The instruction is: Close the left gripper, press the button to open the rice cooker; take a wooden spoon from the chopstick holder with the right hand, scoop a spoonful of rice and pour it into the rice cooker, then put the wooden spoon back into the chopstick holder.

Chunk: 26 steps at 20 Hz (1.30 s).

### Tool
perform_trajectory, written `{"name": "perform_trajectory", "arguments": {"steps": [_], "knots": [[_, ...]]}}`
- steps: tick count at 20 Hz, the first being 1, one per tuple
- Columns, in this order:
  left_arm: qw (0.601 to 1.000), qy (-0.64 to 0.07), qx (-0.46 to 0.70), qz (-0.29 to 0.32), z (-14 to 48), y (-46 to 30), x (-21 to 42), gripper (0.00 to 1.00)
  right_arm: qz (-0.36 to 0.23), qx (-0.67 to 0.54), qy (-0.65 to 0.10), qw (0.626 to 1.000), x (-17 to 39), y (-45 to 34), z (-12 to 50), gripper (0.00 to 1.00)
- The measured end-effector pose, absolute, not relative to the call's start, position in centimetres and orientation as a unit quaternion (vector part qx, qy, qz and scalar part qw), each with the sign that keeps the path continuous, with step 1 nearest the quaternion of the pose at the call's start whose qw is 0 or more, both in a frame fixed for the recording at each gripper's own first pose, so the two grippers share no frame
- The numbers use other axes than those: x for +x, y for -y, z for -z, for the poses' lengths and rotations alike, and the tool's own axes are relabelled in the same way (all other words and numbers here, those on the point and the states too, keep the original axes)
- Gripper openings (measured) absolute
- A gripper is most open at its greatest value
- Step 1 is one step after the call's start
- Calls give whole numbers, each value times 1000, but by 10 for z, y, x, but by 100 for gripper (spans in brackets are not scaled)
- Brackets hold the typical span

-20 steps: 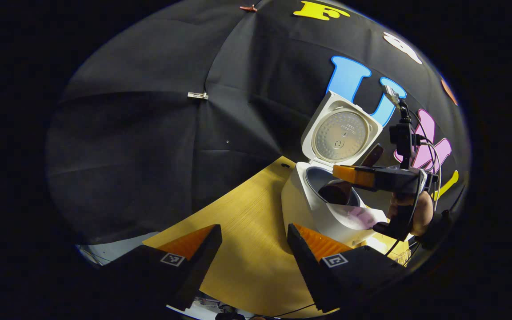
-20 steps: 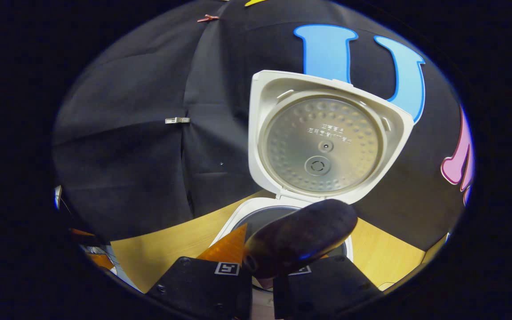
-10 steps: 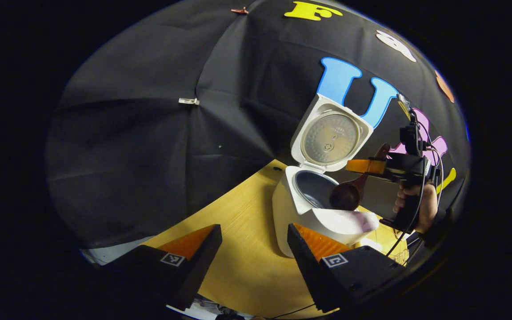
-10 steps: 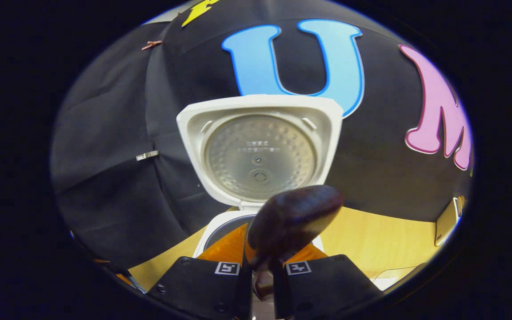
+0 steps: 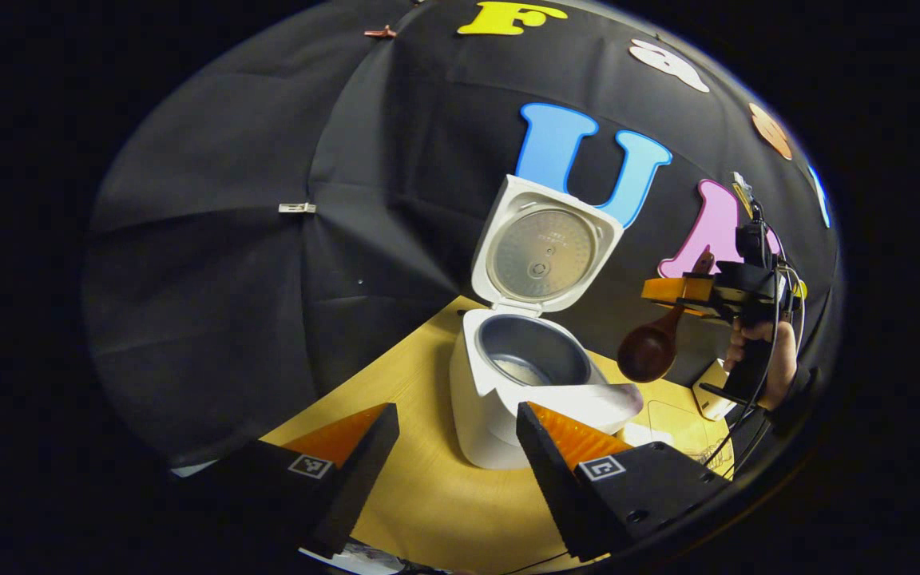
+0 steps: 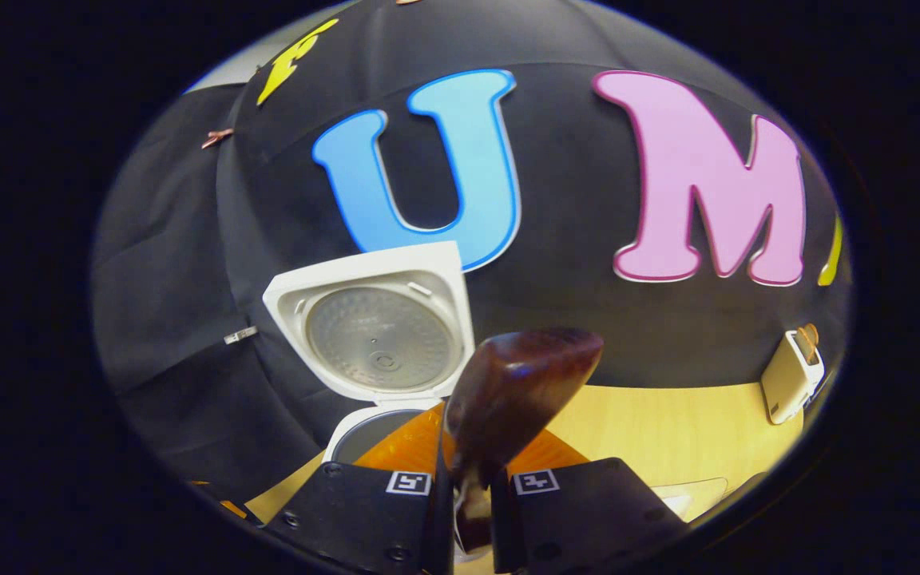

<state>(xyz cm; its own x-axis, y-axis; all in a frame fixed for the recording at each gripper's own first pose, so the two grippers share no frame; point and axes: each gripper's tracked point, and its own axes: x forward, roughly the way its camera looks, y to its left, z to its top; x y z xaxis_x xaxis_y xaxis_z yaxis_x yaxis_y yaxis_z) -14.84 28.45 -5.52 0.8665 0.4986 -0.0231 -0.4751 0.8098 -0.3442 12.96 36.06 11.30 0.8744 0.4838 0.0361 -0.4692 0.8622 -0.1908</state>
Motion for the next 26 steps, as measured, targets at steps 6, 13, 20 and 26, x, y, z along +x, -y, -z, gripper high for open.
{"name": "perform_trajectory", "arguments": {"steps": [6,13,20,26], "knots": [[960,38,-142,-238,30,-251,-134,96,-187,-43,65,979,133,-248,-153,22],[972,35,-111,-203,6,-200,-99,96,-90,-9,80,993,128,-91,-168,22],[975,13,-108,-194,4,-162,-72,96,-16,35,59,998,145,31,-145,22],[974,-14,-92,-206,11,-143,-60,96,22,65,34,997,163,98,-110,23]]}}
